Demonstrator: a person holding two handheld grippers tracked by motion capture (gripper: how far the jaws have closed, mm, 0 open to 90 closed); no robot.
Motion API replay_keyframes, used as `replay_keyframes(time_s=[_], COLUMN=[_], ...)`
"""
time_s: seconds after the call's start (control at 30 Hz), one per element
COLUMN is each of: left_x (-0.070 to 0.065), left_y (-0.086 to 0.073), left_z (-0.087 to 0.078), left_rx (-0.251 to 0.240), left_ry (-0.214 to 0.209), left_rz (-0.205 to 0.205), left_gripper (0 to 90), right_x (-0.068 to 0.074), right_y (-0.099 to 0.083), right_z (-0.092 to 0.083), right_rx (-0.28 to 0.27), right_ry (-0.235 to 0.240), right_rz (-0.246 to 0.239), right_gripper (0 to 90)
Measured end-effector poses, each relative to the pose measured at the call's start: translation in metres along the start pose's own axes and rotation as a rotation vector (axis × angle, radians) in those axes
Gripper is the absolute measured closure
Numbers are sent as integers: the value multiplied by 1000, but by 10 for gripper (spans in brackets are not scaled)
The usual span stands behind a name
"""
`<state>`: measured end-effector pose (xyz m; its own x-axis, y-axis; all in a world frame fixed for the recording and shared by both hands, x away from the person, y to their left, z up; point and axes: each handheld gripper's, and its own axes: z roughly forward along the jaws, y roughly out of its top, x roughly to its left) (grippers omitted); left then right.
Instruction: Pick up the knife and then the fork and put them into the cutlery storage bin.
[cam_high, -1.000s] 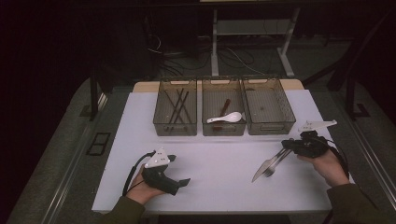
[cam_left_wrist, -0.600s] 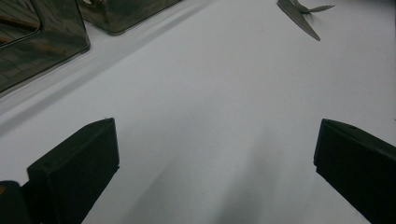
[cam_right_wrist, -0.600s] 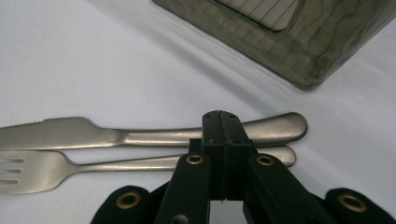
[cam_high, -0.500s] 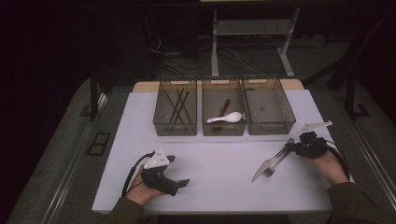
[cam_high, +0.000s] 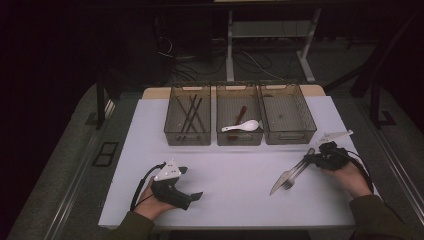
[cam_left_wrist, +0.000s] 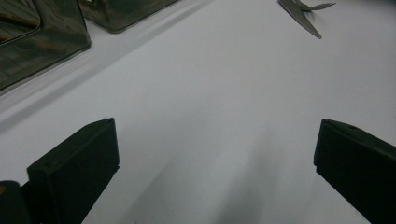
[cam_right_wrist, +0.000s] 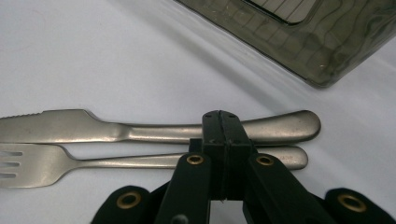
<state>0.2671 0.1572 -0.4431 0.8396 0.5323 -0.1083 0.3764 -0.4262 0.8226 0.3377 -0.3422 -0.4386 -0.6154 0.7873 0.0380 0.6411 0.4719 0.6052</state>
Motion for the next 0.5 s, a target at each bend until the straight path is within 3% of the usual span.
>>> replay_keyframes(time_s=[0.5], left_x=[0], left_y=[0], left_z=[0], left_rx=[0], left_ry=[-1], left_rz=[-1], left_gripper=[0], right_x=[1], right_y=[-5], right_z=[-2], right_rx=[43], right_ry=[-9], right_rz=[-17], right_gripper=[895])
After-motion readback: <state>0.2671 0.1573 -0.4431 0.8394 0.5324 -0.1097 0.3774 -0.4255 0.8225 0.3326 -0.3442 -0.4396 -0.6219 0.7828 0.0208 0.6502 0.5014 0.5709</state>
